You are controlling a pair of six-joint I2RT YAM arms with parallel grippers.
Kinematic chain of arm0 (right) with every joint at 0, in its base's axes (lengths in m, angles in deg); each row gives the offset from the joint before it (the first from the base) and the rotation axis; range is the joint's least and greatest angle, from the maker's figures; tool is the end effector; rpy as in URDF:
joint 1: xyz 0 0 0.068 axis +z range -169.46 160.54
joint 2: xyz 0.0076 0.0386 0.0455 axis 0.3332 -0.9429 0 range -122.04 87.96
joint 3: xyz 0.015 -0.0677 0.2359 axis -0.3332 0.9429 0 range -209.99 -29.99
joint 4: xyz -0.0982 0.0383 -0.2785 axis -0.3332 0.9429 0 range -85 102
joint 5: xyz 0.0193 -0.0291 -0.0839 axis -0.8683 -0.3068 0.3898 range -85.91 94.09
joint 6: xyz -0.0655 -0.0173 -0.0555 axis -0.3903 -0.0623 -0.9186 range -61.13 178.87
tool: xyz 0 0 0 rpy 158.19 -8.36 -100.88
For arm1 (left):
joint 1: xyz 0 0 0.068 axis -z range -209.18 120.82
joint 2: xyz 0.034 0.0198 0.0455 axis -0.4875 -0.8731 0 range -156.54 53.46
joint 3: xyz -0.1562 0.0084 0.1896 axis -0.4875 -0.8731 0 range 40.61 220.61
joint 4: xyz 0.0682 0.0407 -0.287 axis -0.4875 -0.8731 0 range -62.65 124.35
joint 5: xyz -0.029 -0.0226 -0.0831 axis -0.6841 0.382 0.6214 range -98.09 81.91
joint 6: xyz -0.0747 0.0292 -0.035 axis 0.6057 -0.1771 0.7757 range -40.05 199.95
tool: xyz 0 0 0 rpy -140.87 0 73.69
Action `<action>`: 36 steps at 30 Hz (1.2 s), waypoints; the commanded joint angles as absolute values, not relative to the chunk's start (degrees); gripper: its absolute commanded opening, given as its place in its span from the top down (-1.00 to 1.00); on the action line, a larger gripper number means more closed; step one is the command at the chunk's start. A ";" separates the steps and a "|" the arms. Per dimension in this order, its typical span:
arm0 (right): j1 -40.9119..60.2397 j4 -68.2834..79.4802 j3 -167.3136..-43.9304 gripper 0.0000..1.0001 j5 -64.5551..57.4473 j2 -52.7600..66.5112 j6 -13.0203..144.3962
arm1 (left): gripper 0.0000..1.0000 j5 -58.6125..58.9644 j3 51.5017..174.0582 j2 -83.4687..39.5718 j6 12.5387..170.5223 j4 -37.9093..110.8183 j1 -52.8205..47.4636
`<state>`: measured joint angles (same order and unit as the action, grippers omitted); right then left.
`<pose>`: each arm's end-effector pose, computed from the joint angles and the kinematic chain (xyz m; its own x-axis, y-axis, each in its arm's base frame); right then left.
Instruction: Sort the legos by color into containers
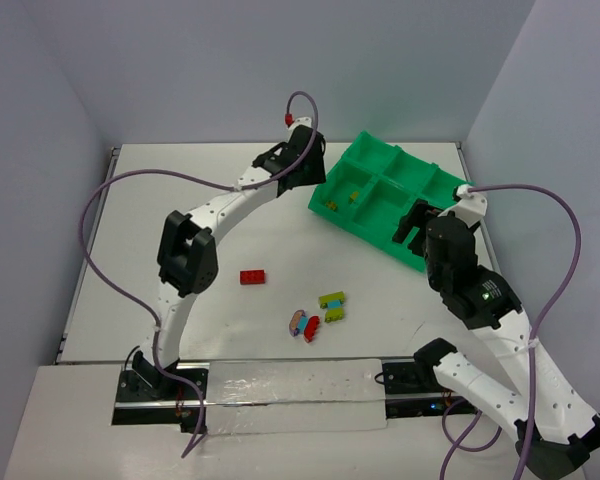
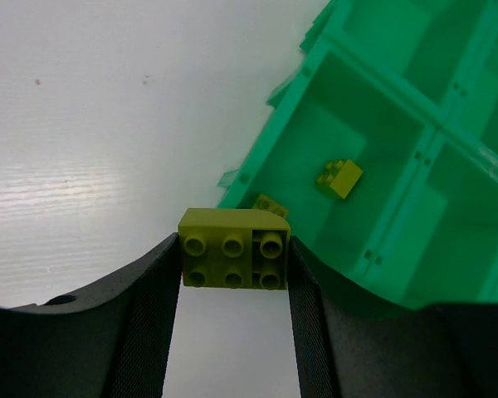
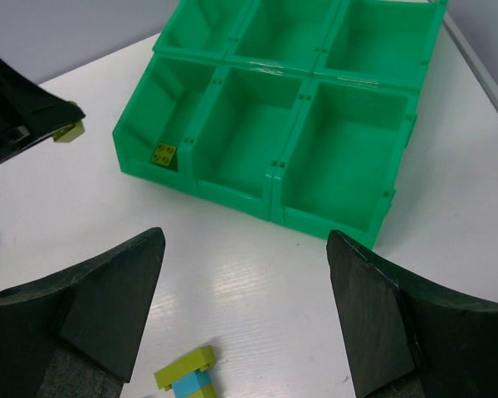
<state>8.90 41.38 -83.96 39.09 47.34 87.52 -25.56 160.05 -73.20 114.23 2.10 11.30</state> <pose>0.2230 0.0697 0.3372 -0.2660 0.3028 -0.9152 0.2311 0.9417 0.2444 0.4440 -0.3484 0.2325 -0.6490 -0.1524 -0.7453 0.0936 0.9563 -0.2771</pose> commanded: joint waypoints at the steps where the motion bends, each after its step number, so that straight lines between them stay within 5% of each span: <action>1: 9.01 41.48 -85.58 -0.72 42.90 47.46 88.68 | 0.24 -20.11 169.64 -78.96 111.57 5.50 11.88; 11: 9.01 40.56 -85.69 -0.72 43.02 44.82 88.11 | 0.17 -13.68 177.24 -88.26 112.97 12.65 11.97; 20: 8.96 39.14 -84.83 -0.72 41.18 42.73 87.45 | -0.67 -11.63 179.14 -90.70 113.70 13.03 12.04; 27: 9.04 39.37 -86.18 -0.72 39.80 41.55 87.06 | -0.69 -11.45 174.36 -83.52 113.70 11.12 12.01; 36: 9.01 44.77 -92.35 -0.72 38.38 39.38 87.42 | -0.67 -28.50 148.92 -56.17 109.80 2.33 10.29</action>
